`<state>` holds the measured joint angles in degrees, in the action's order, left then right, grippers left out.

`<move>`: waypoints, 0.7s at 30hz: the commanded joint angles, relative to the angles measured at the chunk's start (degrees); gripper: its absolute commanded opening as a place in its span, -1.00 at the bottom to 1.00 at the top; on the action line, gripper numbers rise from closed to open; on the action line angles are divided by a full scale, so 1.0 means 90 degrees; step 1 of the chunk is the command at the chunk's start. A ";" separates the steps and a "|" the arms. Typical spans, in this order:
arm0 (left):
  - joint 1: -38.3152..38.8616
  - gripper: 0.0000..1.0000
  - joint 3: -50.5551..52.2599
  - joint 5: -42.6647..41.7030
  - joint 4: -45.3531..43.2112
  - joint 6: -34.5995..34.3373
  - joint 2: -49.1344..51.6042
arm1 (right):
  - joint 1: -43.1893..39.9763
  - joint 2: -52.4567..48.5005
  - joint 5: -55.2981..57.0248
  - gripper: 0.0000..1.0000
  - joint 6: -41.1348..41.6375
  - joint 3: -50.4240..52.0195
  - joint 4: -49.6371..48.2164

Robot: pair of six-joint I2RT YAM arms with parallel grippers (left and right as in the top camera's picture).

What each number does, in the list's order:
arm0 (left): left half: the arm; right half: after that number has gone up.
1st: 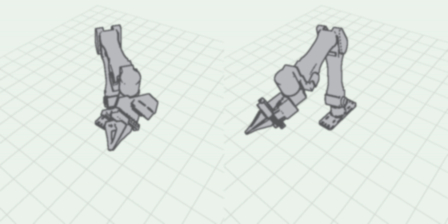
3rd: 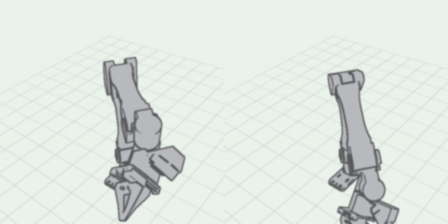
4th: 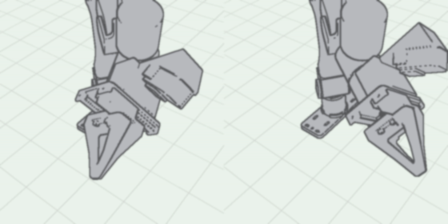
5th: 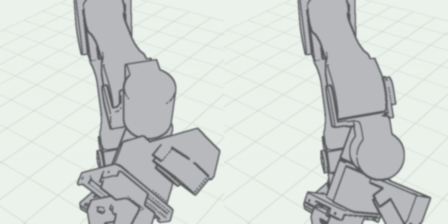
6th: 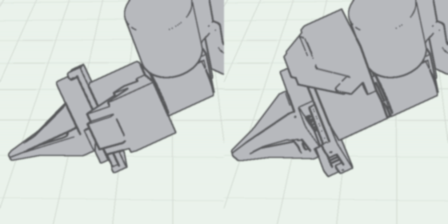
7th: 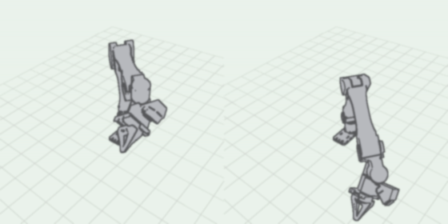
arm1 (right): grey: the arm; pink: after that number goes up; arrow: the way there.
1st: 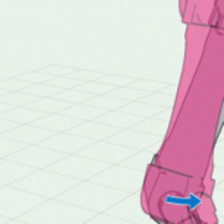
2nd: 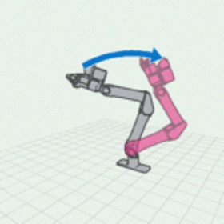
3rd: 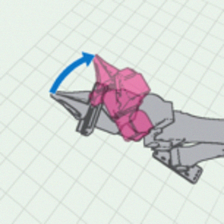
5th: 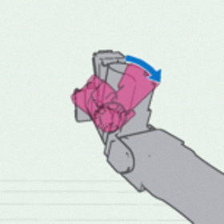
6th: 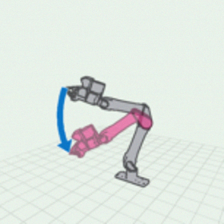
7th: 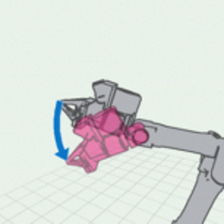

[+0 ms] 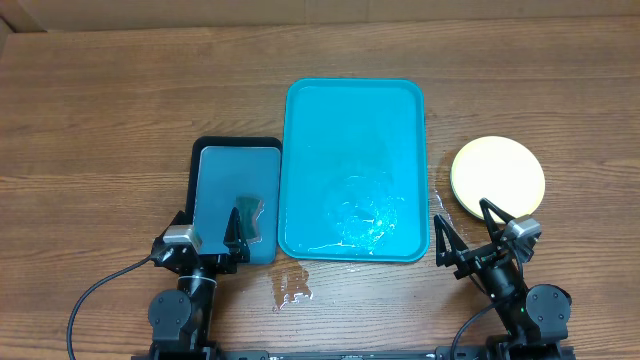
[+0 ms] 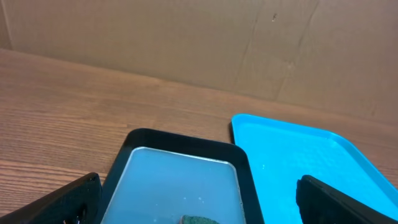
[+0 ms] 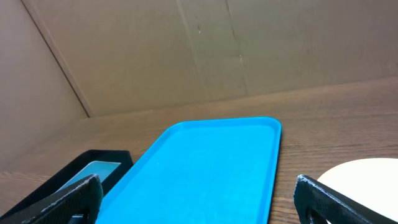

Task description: Clean dirty plates on tray and stack at the side

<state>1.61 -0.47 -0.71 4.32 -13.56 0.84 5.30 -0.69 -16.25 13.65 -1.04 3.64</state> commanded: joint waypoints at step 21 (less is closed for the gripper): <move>-0.0036 1.00 0.0022 -0.0085 0.0005 -0.0087 -0.0068 | -0.0002 0.0058 0.0039 0.99 -0.0022 0.0063 -0.0039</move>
<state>1.61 -0.47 -0.71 4.32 -13.54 0.84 5.28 -0.69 -16.25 13.65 -1.04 3.64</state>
